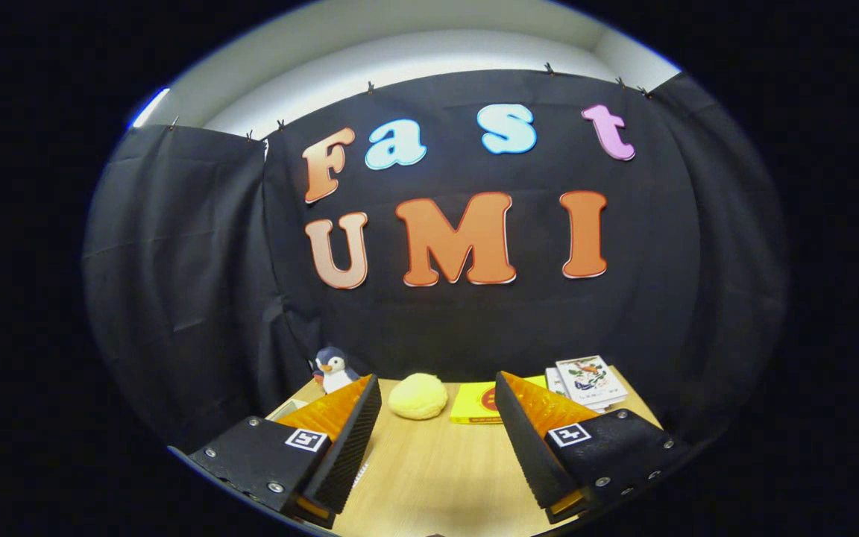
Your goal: Open the storage box then place both shoes into the box .Put the left shoe in first, then the right shoe, with the right side of both shoes facing outward in a uniform manner.
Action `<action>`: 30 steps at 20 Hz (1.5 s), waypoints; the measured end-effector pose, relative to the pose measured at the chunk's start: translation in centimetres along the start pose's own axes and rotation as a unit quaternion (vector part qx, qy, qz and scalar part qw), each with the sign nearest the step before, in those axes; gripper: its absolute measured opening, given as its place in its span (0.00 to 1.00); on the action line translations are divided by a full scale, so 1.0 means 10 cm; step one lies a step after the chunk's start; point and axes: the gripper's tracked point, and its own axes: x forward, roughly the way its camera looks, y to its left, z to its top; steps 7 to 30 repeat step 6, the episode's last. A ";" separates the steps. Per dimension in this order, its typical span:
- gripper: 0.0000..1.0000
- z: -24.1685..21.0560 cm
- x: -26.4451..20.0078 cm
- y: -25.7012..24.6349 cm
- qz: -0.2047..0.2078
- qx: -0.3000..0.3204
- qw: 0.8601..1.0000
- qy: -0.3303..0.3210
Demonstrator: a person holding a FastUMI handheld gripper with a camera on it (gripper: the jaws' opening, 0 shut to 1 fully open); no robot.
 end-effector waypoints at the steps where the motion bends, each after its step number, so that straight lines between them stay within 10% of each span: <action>1: 0.92 0.06 -0.06 -0.09 -0.004 -0.003 1.000 -0.013; 30: 0.94 0.23 -0.30 -0.50 -0.029 -0.027 0.997 -0.062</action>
